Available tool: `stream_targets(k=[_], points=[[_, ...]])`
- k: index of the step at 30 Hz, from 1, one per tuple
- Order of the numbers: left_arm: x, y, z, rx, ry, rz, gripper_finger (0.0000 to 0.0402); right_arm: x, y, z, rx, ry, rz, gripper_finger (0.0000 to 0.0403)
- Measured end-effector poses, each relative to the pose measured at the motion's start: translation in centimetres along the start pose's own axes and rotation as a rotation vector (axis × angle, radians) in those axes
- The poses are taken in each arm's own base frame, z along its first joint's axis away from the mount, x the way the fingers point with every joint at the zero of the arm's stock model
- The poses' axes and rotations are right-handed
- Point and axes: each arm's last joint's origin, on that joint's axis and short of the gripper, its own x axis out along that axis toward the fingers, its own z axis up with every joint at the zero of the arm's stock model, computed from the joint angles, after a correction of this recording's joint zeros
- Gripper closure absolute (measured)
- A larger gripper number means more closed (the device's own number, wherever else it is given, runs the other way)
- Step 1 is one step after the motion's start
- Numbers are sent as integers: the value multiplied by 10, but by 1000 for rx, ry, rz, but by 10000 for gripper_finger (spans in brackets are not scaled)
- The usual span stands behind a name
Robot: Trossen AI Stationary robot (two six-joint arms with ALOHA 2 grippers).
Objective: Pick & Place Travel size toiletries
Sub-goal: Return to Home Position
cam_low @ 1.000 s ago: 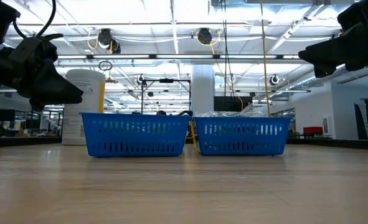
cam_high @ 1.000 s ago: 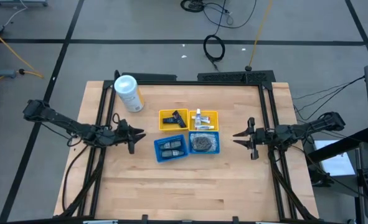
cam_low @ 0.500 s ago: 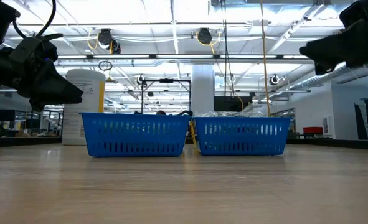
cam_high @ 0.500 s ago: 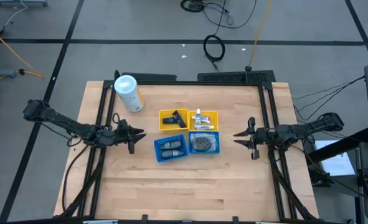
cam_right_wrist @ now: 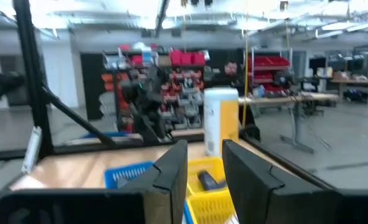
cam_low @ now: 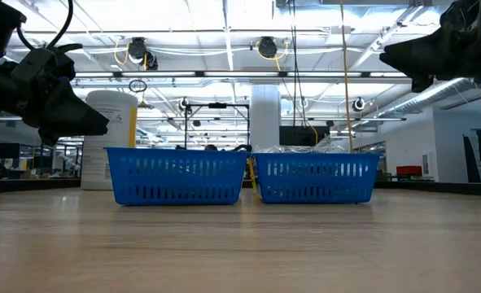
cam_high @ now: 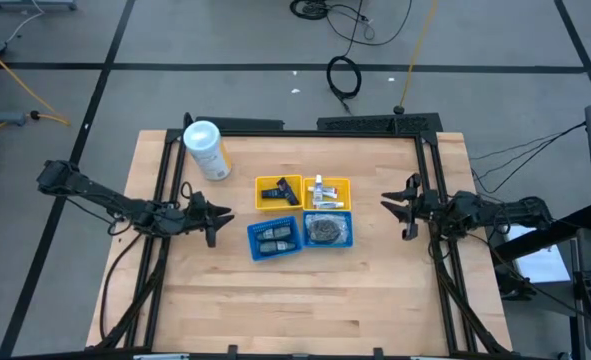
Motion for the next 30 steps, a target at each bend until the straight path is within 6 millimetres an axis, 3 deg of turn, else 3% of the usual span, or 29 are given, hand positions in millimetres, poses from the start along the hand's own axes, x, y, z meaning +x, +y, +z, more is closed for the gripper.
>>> stream_targets(k=[30], points=[[0,0,0,-3,-2,-1,279,0,-1,-1,-5,10,-8,310]])
